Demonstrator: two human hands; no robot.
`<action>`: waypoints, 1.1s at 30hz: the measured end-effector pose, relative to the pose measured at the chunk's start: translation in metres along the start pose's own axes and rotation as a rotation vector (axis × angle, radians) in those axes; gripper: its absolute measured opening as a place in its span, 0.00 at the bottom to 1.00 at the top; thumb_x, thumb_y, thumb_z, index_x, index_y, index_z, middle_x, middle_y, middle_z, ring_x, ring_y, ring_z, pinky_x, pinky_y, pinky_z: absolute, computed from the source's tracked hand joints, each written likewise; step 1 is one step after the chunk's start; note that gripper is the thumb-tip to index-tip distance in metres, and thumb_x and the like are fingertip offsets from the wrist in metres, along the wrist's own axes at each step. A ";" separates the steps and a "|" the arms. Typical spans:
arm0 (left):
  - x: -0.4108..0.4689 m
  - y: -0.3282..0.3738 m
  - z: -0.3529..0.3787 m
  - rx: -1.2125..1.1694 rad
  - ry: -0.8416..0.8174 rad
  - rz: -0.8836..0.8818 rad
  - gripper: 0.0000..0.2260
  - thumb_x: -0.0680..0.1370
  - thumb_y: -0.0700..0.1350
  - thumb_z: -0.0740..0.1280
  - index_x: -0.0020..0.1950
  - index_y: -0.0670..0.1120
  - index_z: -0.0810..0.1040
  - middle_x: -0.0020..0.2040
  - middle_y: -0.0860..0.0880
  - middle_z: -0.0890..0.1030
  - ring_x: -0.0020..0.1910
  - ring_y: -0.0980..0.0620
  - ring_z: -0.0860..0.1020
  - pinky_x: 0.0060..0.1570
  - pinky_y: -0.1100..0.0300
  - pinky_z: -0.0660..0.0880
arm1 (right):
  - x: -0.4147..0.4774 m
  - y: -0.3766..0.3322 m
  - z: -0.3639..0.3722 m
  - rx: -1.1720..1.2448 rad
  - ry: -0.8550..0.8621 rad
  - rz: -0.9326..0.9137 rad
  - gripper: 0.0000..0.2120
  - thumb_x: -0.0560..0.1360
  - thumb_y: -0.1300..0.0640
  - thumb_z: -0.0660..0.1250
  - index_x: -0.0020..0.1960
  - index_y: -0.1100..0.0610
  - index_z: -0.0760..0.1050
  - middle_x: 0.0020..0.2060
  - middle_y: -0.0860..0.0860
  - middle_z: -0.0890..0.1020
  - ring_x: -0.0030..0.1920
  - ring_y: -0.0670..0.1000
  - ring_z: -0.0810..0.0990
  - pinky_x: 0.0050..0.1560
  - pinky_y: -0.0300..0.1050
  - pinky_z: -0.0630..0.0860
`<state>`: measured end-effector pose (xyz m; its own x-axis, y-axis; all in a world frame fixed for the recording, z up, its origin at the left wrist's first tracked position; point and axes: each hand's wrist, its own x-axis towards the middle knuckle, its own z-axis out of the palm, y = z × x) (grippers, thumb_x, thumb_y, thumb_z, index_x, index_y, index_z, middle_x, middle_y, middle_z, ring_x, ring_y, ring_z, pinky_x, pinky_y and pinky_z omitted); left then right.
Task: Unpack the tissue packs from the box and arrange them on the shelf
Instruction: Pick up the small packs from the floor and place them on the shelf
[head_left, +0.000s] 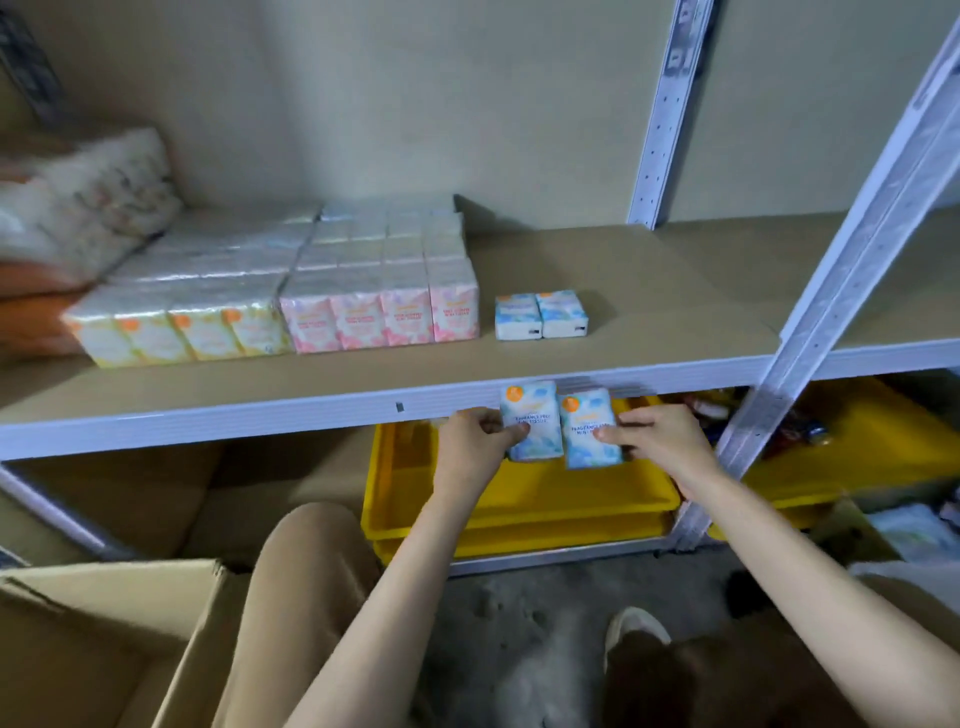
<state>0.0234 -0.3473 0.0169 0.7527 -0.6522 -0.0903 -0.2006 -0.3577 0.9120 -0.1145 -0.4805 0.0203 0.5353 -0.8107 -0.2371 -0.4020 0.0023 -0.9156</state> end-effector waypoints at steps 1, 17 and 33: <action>0.000 0.009 -0.004 -0.011 0.013 0.020 0.14 0.73 0.41 0.71 0.54 0.34 0.80 0.53 0.37 0.83 0.45 0.47 0.80 0.48 0.53 0.79 | 0.000 -0.008 -0.003 0.014 -0.007 -0.009 0.20 0.70 0.66 0.72 0.59 0.71 0.75 0.44 0.57 0.82 0.42 0.50 0.79 0.33 0.33 0.78; 0.065 0.070 -0.024 0.220 -0.016 -0.050 0.16 0.73 0.43 0.72 0.28 0.42 0.70 0.29 0.48 0.73 0.28 0.51 0.72 0.27 0.64 0.66 | 0.051 -0.080 -0.006 -0.136 0.002 0.011 0.15 0.69 0.65 0.73 0.52 0.74 0.78 0.49 0.64 0.83 0.37 0.56 0.81 0.37 0.42 0.80; 0.068 0.073 -0.017 0.715 -0.288 0.355 0.19 0.73 0.42 0.72 0.63 0.42 0.76 0.64 0.44 0.75 0.62 0.47 0.73 0.59 0.57 0.71 | 0.045 -0.090 -0.006 -1.050 -0.200 -0.456 0.24 0.75 0.54 0.67 0.70 0.58 0.68 0.67 0.52 0.69 0.67 0.51 0.68 0.65 0.44 0.67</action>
<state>0.0710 -0.4061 0.0840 0.4009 -0.9155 -0.0334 -0.8159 -0.3734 0.4415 -0.0587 -0.5205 0.0941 0.8590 -0.5043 -0.0878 -0.5100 -0.8284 -0.2317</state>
